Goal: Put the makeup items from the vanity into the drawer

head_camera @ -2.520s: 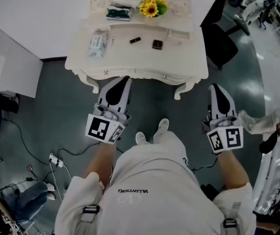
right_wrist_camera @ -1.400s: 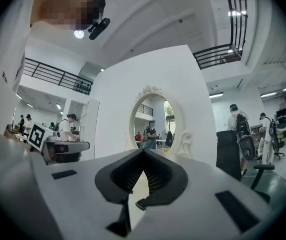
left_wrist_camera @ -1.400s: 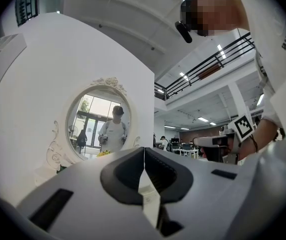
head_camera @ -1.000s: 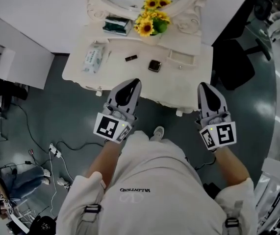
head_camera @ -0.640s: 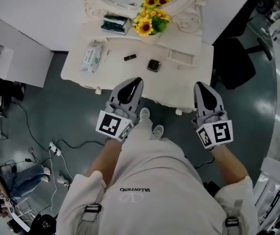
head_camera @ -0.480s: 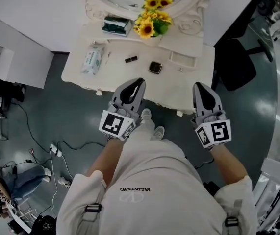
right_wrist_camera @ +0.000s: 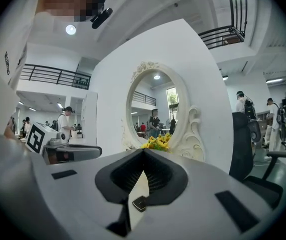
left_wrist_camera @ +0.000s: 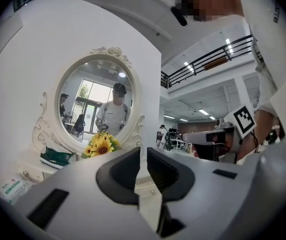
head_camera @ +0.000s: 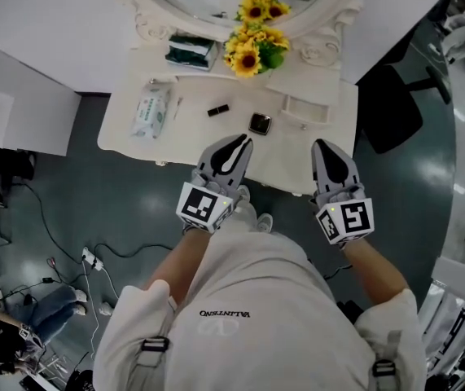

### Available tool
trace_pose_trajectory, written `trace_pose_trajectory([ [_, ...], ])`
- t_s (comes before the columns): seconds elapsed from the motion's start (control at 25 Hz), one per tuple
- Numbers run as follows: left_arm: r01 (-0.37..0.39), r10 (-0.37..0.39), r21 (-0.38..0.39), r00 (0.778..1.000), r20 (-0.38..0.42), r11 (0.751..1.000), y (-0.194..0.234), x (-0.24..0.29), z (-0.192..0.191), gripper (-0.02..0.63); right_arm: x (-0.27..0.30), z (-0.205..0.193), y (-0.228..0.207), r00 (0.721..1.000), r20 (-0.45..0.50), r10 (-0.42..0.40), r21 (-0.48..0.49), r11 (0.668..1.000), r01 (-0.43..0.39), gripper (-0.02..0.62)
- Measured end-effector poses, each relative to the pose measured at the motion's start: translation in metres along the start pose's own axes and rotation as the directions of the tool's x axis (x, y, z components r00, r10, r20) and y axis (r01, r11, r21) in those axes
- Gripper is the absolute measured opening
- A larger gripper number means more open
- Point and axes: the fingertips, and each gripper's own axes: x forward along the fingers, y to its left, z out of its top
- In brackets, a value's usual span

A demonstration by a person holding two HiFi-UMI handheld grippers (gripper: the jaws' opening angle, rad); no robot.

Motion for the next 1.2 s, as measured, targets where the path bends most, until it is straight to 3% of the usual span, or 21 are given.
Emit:
trace_pose_trajectory([
  [0.4, 0.069, -0.071, -0.052, 0.997, -0.037, 0.996, 0.026, 0.027, -0.029, 0.075, 0.043, -0.026, 0.010, 0.996, -0.090, -0.009, 0.013, 1.000, 0.011, 0.009],
  [0.48, 0.094, -0.097, -0.068, 0.995, -0.038, 0.993, 0.027, 0.032, -0.034, 0.125, 0.048, -0.033, 0.013, 0.994, -0.112, -0.008, 0.027, 1.000, 0.012, 0.009],
  [0.64, 0.123, -0.128, -0.078, 0.990, -0.065, 0.989, 0.028, 0.043, -0.050, 0.286, 0.059, -0.046, 0.014, 0.990, -0.139, -0.017, 0.047, 0.999, 0.024, 0.011],
  [0.92, 0.092, -0.107, -0.093, 0.979, -0.174, 0.991, 0.033, 0.060, -0.097, 0.377, 0.062, -0.071, 0.005, 0.979, -0.203, -0.037, 0.055, 0.997, 0.049, 0.009],
  [1.2, -0.001, -0.028, -0.103, 0.962, -0.273, 0.995, 0.040, 0.079, -0.143, 0.380, 0.072, -0.105, -0.013, 0.965, -0.259, -0.035, 0.102, 0.993, 0.063, 0.009],
])
